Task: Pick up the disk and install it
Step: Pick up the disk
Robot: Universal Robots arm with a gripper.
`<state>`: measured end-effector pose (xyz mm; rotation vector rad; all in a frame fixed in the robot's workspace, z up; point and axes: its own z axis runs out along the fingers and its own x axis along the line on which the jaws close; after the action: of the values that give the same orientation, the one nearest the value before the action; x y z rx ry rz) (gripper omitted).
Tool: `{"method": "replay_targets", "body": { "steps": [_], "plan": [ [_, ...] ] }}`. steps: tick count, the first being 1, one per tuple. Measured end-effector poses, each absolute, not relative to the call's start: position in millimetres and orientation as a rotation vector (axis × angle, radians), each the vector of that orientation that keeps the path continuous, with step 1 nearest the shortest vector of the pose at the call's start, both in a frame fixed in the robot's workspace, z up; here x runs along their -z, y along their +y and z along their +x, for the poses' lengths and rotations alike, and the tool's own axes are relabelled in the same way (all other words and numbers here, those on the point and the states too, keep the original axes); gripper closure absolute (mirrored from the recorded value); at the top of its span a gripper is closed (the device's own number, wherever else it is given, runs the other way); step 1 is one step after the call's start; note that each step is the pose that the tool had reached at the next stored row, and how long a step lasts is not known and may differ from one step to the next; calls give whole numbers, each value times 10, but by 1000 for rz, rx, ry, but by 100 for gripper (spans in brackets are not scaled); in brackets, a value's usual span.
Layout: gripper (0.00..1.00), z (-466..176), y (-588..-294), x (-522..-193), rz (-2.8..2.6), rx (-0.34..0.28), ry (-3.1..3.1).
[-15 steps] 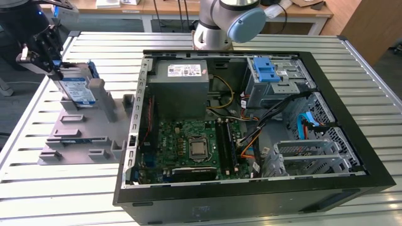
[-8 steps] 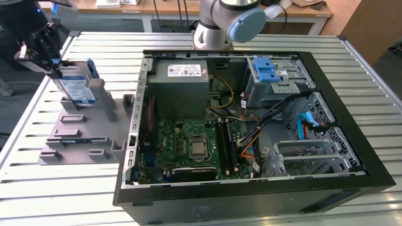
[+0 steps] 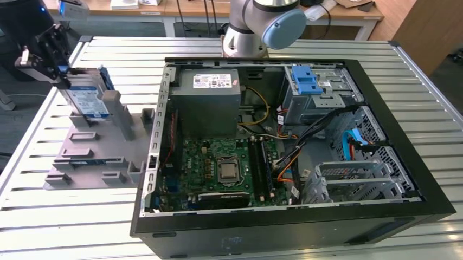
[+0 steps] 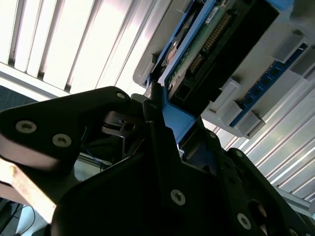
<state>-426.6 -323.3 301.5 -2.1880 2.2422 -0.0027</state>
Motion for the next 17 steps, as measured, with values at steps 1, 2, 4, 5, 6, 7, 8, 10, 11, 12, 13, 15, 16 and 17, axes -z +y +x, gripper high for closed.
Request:
{"method": "replay_targets", "body": {
  "steps": [1,2,4,5,6,7,8,10,11,12,13,15,16,17],
  "plan": [
    [64,-4266,-3234,-3019,-2188,3,2242],
    [64,-4266,-3234,-3024,-2188,3,2242],
    [64,-4266,-3233,-3029,-2188,3,2242],
    [64,-4266,-3234,-3031,-2188,3,2242],
    [64,-4266,-3234,-3031,-2188,3,2242],
    [64,-4266,-3234,-3031,-2188,3,2242],
    [64,-4266,-3234,-3031,-2188,3,2242],
    [64,-4266,-3234,-3031,-2188,3,2242],
    [64,-4266,-3234,-3031,-2188,3,2242],
    [64,-4266,-3234,-3031,-2188,3,2242],
    [64,-4266,-3234,-3033,-2188,3,2242],
    [64,-4266,-3234,-3038,-2188,3,2242],
    [64,-4266,-3234,-3040,-2188,3,2242],
    [64,-4266,-3234,-3043,-2188,3,2242]
  ]
}}
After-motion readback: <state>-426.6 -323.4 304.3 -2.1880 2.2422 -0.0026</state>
